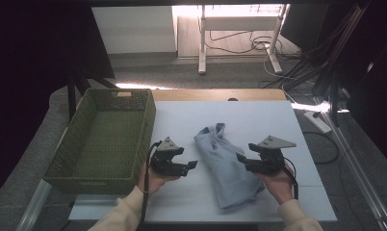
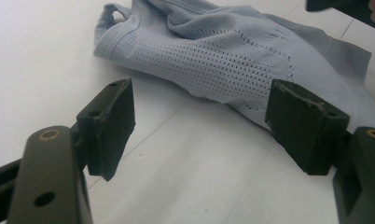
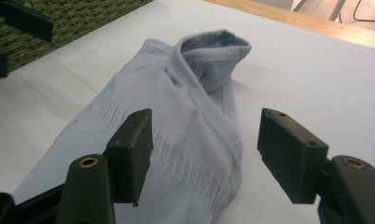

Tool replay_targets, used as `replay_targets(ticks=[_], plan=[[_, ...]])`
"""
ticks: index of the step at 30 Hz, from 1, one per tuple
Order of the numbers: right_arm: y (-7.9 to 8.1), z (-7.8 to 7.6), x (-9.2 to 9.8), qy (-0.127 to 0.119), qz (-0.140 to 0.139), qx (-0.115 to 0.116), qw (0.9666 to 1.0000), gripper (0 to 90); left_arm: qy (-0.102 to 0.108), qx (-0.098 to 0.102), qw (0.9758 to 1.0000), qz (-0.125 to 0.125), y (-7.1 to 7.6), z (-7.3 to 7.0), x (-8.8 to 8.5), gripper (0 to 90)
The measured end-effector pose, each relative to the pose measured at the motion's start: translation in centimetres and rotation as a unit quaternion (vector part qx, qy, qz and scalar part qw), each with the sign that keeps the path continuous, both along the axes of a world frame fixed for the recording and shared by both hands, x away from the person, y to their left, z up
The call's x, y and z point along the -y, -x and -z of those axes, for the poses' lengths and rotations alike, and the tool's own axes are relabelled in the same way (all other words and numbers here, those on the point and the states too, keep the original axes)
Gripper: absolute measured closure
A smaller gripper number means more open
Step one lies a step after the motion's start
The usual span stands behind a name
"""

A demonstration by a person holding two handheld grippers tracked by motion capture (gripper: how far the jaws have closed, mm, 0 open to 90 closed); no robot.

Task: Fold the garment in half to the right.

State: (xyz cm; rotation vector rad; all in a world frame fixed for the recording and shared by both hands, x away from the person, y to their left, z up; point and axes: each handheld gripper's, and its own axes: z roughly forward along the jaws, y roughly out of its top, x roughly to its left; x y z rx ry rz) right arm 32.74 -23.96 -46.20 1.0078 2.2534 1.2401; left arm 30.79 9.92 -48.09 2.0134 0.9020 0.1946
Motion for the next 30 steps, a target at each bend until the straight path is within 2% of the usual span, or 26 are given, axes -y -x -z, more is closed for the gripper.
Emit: replay_targets(ticks=[9, 13, 19, 30], plan=[[-2.4, -0.5, -1.4, 0.002, 0.0, 0.001, 1.0, 36.1, -0.004, -0.001, 1.0, 0.002, 0.1, 0.1, 0.1, 25.0], [-3.5, -0.5, -2.2, 0.007, -0.001, -0.007, 0.9999, 36.1, -0.003, -0.002, 1.0, 0.001, 0.0, 0.1, 0.1, 25.1], [-4.7, -0.1, -3.4, 0.012, -0.009, -0.015, 0.9998, 36.1, -0.005, -0.004, 1.0, 0.002, -0.1, 0.2, 0.3, 25.1], [-6.7, -0.2, -6.2, 0.021, -0.018, -0.015, 0.9995, 36.1, -0.005, -0.004, 1.0, -0.001, -0.2, 0.4, 0.2, 25.1]])
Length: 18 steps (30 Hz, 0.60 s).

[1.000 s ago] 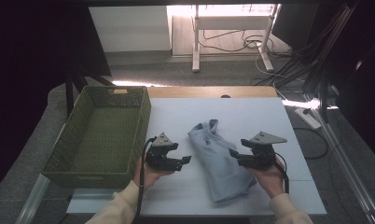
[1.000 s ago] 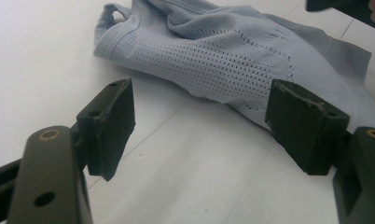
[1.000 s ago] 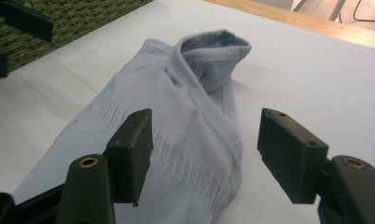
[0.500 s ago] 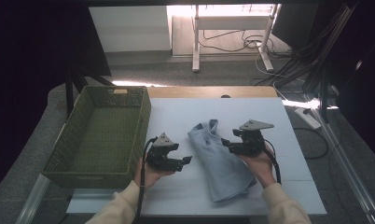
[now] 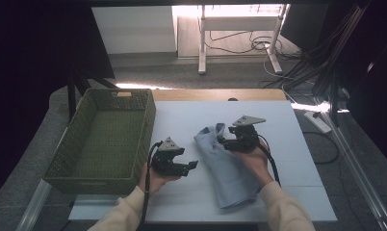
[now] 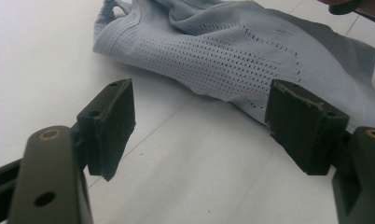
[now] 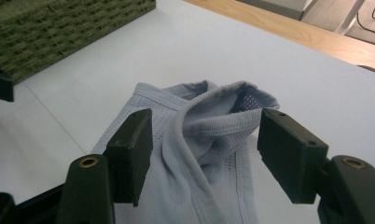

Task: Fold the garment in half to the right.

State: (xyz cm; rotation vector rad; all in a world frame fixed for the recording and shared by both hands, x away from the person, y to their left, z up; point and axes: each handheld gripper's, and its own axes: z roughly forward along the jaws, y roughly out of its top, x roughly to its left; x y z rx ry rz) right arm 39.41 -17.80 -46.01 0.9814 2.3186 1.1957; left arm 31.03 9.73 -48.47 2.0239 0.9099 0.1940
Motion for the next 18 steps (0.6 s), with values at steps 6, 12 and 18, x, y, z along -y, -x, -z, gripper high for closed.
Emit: replay_targets(ticks=[6, 12, 18], plan=[[-0.8, 0.1, -0.8, 0.004, 0.007, 0.003, 1.0, 36.4, 0.002, 0.0, 1.0, -0.001, 0.0, 0.0, -0.1, 25.2], [-1.8, 0.3, -1.4, 0.004, 0.01, -0.001, 0.9999, 36.5, 0.0, -0.001, 1.0, -0.004, -0.1, 0.1, -0.2, 25.1], [-2.6, 0.9, -2.2, 0.011, 0.013, -0.011, 0.9998, 36.5, -0.004, -0.002, 1.0, -0.001, -0.1, 0.3, -0.1, 25.2]])
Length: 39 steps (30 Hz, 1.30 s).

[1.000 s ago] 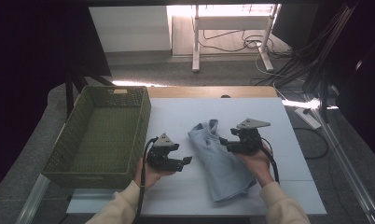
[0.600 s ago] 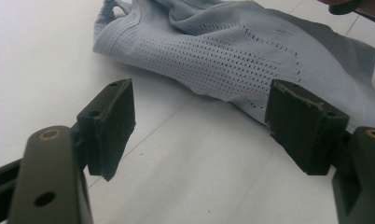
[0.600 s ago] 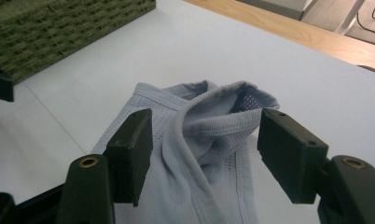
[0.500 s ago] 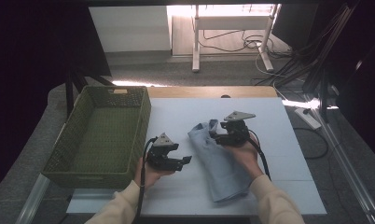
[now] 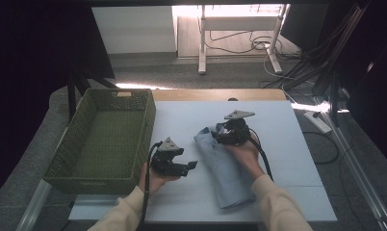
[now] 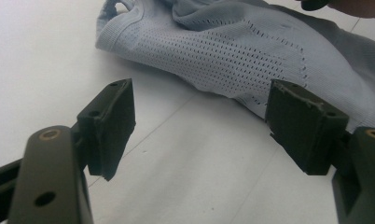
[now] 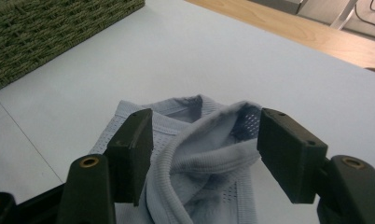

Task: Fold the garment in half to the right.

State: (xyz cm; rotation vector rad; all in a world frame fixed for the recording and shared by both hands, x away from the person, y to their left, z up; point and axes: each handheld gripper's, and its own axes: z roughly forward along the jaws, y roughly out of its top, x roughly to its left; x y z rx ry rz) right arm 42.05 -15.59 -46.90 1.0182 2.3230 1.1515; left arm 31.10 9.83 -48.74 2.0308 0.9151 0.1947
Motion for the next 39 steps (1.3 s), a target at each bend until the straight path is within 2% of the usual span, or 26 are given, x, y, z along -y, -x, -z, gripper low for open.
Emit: replay_targets(ticks=[2, 5, 11, 15, 19, 22, 25, 31, 35, 39], plan=[[0.0, 0.3, -0.3, 0.003, 0.002, -0.003, 1.0, 36.5, 0.0, 0.0, 1.0, -0.001, 0.0, 0.0, 0.0, 25.2], [0.1, 0.6, -0.6, 0.024, 0.004, -0.002, 0.9997, 36.5, 0.0, 0.0, 1.0, -0.001, 0.0, 0.0, 0.0, 25.1], [-0.1, 0.7, -0.4, 0.023, 0.013, -0.005, 0.9996, 39.6, -0.002, 0.001, 1.0, -0.001, 0.0, 0.0, -0.1, 25.0], [0.0, 0.9, 0.0, 0.035, 0.022, -0.007, 0.9991, 42.9, 0.001, 0.002, 1.0, -0.002, 0.0, -0.1, -0.1, 24.9], [0.0, 0.9, 0.6, 0.029, 0.031, -0.018, 0.9989, 45.1, 0.002, 0.003, 1.0, -0.002, 0.0, -0.2, -0.1, 25.0], [-0.2, 1.3, 0.9, 0.025, 0.032, -0.034, 0.9986, 46.3, 0.002, 0.005, 1.0, -0.002, 0.1, -0.2, -0.1, 24.9], [-0.4, 1.5, 1.0, 0.037, 0.039, -0.042, 0.9977, 46.5, 0.002, 0.005, 1.0, -0.003, 0.0, -0.2, -0.1, 24.9], [-0.7, 2.2, 1.7, 0.038, 0.051, -0.068, 0.9956, 56.8, 0.005, 0.003, 1.0, -0.005, 0.0, -0.2, -0.2, 24.9], [-1.1, 3.0, 2.0, 0.032, 0.037, -0.092, 0.9945, 72.6, 0.004, 0.005, 1.0, -0.004, 0.0, -0.2, -0.2, 24.8], [-1.1, 3.1, 2.1, 0.046, 0.033, -0.093, 0.994, 82.0, 0.005, 0.003, 1.0, -0.005, 0.0, -0.2, -0.2, 24.8]])
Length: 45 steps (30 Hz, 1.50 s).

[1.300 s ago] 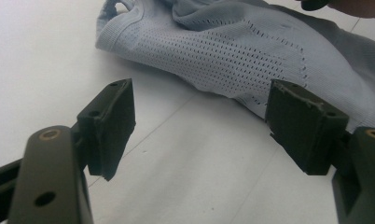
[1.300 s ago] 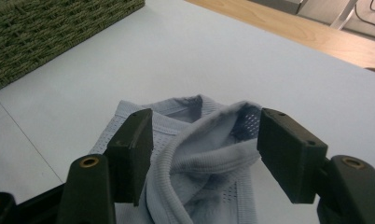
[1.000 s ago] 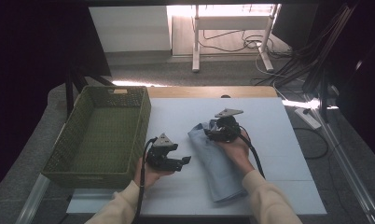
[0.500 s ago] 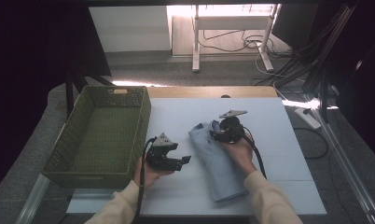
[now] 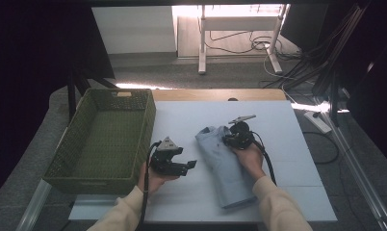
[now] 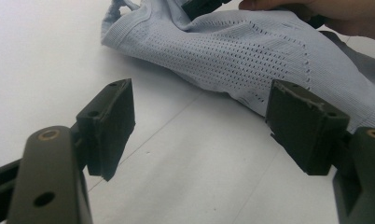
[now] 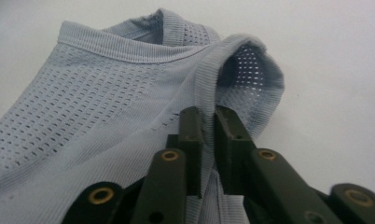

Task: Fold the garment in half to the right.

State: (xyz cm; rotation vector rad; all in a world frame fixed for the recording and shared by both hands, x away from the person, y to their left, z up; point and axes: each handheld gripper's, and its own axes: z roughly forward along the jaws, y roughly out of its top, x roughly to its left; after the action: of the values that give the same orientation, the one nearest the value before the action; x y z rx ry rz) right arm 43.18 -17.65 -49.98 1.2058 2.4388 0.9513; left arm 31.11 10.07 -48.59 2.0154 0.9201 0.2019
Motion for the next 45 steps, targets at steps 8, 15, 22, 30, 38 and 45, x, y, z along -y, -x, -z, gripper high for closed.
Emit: replay_targets(ticks=[8, 15, 22, 30, 38, 45], plan=[[0.3, -0.4, -0.3, -0.002, -0.03, 0.036, 0.9989, 87.6, -0.002, 0.0, 1.0, 0.002, 0.0, 0.0, 0.1, 24.7], [0.6, -1.8, -1.1, -0.025, -0.071, 0.084, 0.9937, 87.7, 0.0, 0.0, 1.0, -0.002, -0.1, 0.0, 0.0, 24.7], [0.5, -3.2, -2.5, -0.057, -0.111, 0.118, 0.9852, 87.8, 0.0, 0.002, 1.0, -0.005, 0.0, -0.1, -0.2, 24.7], [-1.0, -0.6, -2.0, -0.027, -0.084, 0.05, 0.9948, 87.7, 0.0, 0.002, 1.0, -0.005, 0.0, -0.1, -0.2, 24.6], [-1.0, 0.6, -0.2, -0.012, -0.042, 0.017, 0.9989, 87.7, -0.001, 0.001, 1.0, -0.002, -0.1, 0.0, -0.1, 24.7], [-0.6, 0.6, 0.6, 0.001, -0.034, 0.014, 0.9993, 87.8, -0.003, 0.001, 1.0, 0.0, 0.0, 0.0, 0.1, 24.6]])
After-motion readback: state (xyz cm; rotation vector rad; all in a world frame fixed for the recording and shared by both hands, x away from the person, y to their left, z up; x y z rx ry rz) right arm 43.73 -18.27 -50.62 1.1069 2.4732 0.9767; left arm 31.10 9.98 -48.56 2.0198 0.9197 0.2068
